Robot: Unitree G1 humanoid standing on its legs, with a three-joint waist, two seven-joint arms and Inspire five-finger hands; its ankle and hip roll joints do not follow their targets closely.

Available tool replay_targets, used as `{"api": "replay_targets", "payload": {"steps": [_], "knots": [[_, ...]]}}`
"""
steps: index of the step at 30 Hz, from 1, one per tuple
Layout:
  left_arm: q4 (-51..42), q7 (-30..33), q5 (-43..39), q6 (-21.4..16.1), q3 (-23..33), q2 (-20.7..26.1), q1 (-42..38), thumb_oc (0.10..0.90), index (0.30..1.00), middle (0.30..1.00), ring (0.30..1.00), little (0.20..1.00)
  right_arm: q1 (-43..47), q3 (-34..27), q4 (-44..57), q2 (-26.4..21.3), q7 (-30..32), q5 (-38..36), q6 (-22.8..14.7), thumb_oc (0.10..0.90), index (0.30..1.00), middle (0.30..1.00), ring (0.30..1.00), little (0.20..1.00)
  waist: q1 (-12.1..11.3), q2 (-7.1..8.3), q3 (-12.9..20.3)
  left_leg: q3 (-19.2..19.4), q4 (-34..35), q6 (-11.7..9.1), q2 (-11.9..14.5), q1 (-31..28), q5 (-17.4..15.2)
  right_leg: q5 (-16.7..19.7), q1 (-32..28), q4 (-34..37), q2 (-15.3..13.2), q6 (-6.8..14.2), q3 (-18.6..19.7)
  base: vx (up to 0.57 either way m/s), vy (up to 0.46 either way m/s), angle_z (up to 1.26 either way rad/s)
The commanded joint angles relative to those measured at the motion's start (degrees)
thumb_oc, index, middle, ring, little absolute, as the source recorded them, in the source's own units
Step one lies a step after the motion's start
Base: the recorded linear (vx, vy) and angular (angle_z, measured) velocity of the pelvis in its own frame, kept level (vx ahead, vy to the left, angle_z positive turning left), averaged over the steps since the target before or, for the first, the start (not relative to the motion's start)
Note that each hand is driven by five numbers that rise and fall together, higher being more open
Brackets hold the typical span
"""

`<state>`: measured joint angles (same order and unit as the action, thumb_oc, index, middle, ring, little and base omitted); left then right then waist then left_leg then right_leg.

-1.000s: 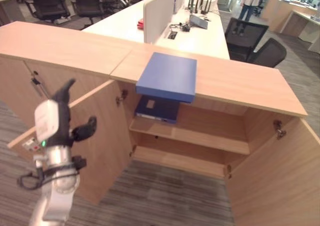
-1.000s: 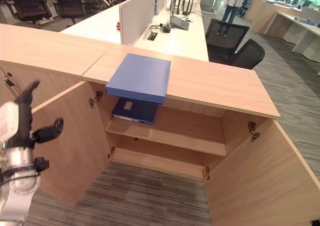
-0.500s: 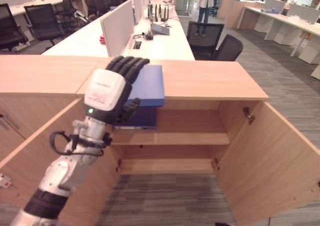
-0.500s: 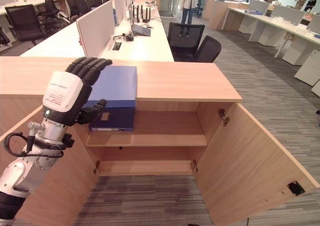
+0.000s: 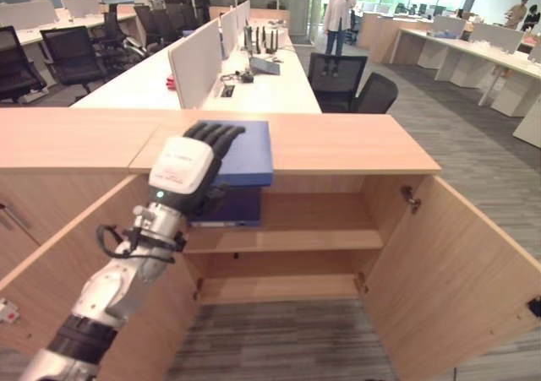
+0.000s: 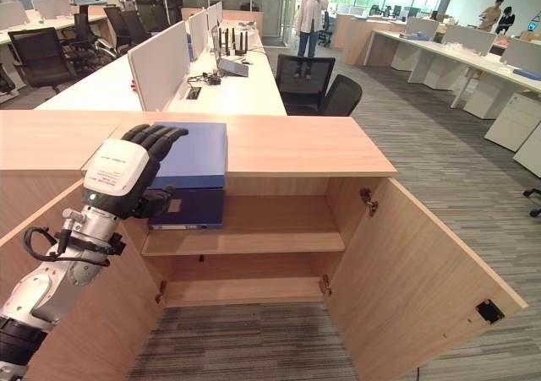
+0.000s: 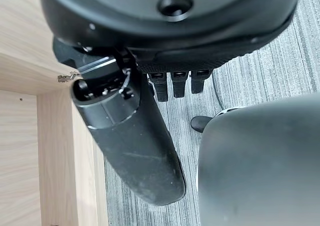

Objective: Put the empty folder in the office cabinet

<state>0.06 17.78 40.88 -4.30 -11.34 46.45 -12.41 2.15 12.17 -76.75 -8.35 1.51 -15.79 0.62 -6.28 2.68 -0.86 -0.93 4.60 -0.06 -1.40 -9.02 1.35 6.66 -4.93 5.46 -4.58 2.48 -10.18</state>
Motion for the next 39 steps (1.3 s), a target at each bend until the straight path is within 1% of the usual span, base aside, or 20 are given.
{"api": "replay_targets", "payload": {"steps": [1, 6, 11, 15, 16, 28, 39], "knots": [[-0.28, 2.49, -1.08, 1.29, 2.99, 0.65, -11.08, 0.800, 0.900, 0.900, 0.900, 0.900, 0.11, 1.87, -3.07, -1.68, -0.37, 1.33, 0.19, 0.800, 0.900, 0.900, 0.900, 0.900, 1.02, 0.62, 0.77, -3.93, 0.40, -0.18, -0.43, -1.60, -6.53, -4.77, -4.23, -0.46, -1.38, 4.53, -2.05, -0.01, 0.002, -0.04], [3.92, 1.92, -0.74, 3.09, 3.25, -0.60, -11.59, 0.800, 0.900, 0.900, 0.900, 0.900, 0.03, 1.73, -3.07, -1.91, -0.67, 1.39, 0.41, 0.800, 0.900, 0.900, 0.900, 0.900, 1.48, 0.61, 0.87, -3.56, 0.40, -0.19, -0.45, -1.74, -6.53, -4.83, -4.25, -0.46, -1.22, 4.45, -1.84, 0.00, 0.000, -0.02], [6.71, 1.90, -0.05, 3.70, 2.37, -0.40, -12.71, 0.800, 0.900, 0.900, 0.900, 0.900, -0.23, 1.74, -2.97, -2.16, -0.88, 1.37, 0.43, 0.800, 0.900, 0.900, 0.900, 0.900, 1.79, 0.51, 0.79, -3.23, 0.40, -0.13, -0.43, -1.95, -6.59, -4.79, -4.25, -0.46, -1.18, 4.44, -1.54, 0.00, 0.000, 0.00], [9.58, 2.19, 0.81, 4.65, 1.01, 0.07, -14.27, 0.800, 0.900, 0.900, 0.900, 0.900, -0.28, 1.86, -2.84, -2.35, -0.91, 1.24, 0.37, 0.800, 0.900, 0.900, 0.900, 0.900, 2.22, 0.38, 0.78, -2.83, 0.40, -0.06, -0.46, -2.07, -6.67, -4.78, -4.24, -0.46, -1.08, 4.42, -1.19, 0.00, 0.002, -0.03], [11.64, 2.41, 1.92, 5.26, -0.14, 0.79, -15.74, 0.800, 0.900, 0.900, 0.900, 0.900, -0.39, 1.95, -2.62, -2.61, -0.89, 1.20, 0.30, 0.800, 0.900, 0.900, 0.900, 0.900, 2.50, 0.32, 0.79, -2.55, 0.40, -0.01, -0.48, -2.18, -6.72, -4.69, -4.14, -0.46, -1.03, 4.46, -0.95, 0.01, 0.003, -0.05], [17.36, 3.54, 4.13, 7.52, -2.73, 2.70, -19.40, 0.800, 0.900, 0.900, 0.900, 0.900, -0.87, 2.14, -2.48, -2.99, -0.62, 0.93, 0.22, 0.800, 0.900, 0.900, 0.900, 0.900, 3.25, 0.24, 1.04, -1.83, 0.40, 0.09, -0.54, -2.45, -7.00, -4.59, -4.01, -0.46, -0.94, 4.57, -0.30, 0.00, 0.000, -0.05], [21.31, 4.59, 6.19, 9.75, -3.23, 3.54, -21.04, 0.800, 0.900, 0.900, 0.900, 0.900, -1.25, 2.67, -2.18, -2.96, -0.67, 1.31, 0.19, 0.800, 0.900, 0.900, 0.900, 0.900, 3.58, 0.27, 1.01, -1.44, 0.40, 0.18, -0.52, -2.53, -7.03, -4.61, -3.99, -0.46, -0.82, 4.54, -0.10, 0.00, 0.000, 0.00]]}}
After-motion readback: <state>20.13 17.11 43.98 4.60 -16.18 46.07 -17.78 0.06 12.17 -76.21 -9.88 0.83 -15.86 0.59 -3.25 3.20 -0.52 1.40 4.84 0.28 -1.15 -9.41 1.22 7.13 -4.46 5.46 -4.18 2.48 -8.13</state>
